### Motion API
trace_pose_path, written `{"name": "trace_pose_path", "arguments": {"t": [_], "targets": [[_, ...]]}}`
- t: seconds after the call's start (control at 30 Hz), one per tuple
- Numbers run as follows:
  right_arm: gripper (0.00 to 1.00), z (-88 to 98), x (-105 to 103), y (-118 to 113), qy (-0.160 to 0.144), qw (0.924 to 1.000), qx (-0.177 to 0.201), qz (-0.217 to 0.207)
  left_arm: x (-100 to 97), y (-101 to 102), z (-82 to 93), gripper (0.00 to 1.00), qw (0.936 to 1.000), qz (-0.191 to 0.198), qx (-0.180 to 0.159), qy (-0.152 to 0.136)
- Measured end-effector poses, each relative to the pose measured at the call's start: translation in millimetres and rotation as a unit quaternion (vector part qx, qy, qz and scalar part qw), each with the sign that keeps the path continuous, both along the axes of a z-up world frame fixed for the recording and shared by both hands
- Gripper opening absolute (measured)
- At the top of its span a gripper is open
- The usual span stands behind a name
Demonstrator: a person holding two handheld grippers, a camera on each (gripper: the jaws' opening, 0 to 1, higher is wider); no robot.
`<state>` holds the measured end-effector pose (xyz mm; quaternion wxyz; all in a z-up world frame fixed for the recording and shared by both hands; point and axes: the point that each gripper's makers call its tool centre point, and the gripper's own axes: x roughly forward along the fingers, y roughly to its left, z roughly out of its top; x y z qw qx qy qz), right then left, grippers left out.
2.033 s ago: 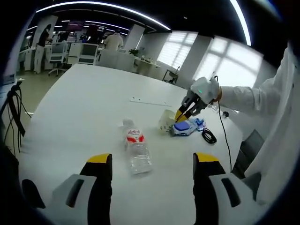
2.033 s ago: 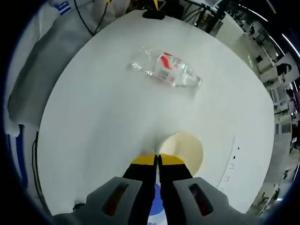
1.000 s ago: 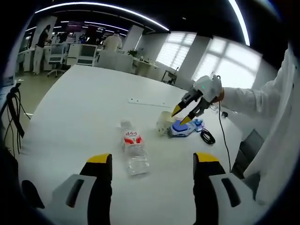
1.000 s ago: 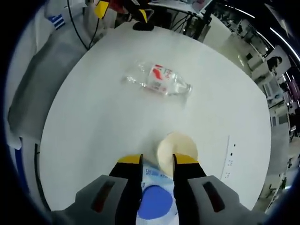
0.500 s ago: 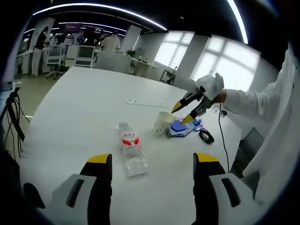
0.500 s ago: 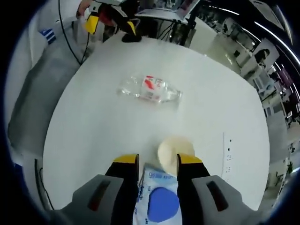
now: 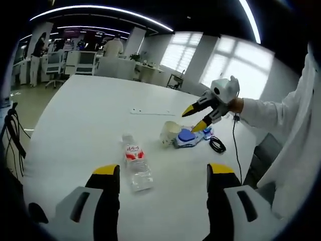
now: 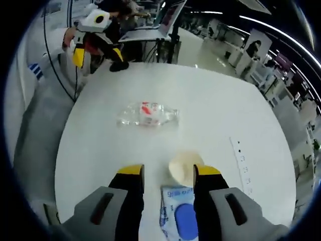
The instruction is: Arrange the tabletop items into an orderly group along one side of the table until the central work area is clear of visible clutter.
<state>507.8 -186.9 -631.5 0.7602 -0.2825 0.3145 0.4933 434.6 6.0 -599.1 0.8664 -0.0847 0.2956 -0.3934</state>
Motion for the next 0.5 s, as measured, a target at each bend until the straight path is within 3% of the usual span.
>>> {"name": "trace_pose_path", "arguments": {"t": [0.13,0.27,0.37,0.43,0.5], "targets": [[0.38,11.1,0,8,0.006,0.9981,0.049,-0.037,-1.1,-3,1.9,0.72,1.0,-0.007,0.0,-0.002],[0.4,26.1,1,23,0.021,0.9871,0.127,-0.096,-2.1,-5,3.1,0.72,0.9999,-0.015,0.002,-0.002],[0.4,35.8,4,33,0.027,0.9737,0.179,-0.139,-2.2,-6,4.2,0.72,0.9998,-0.019,0.002,-0.003],[0.4,44.7,3,45,0.042,0.9569,0.231,-0.17,-2.3,-6,4.4,0.72,0.9997,-0.022,0.002,-0.003],[0.4,46.3,4,51,0.041,0.9464,0.253,-0.197,-3.0,-7,5.6,0.72,0.9996,-0.027,0.001,-0.004]]}}
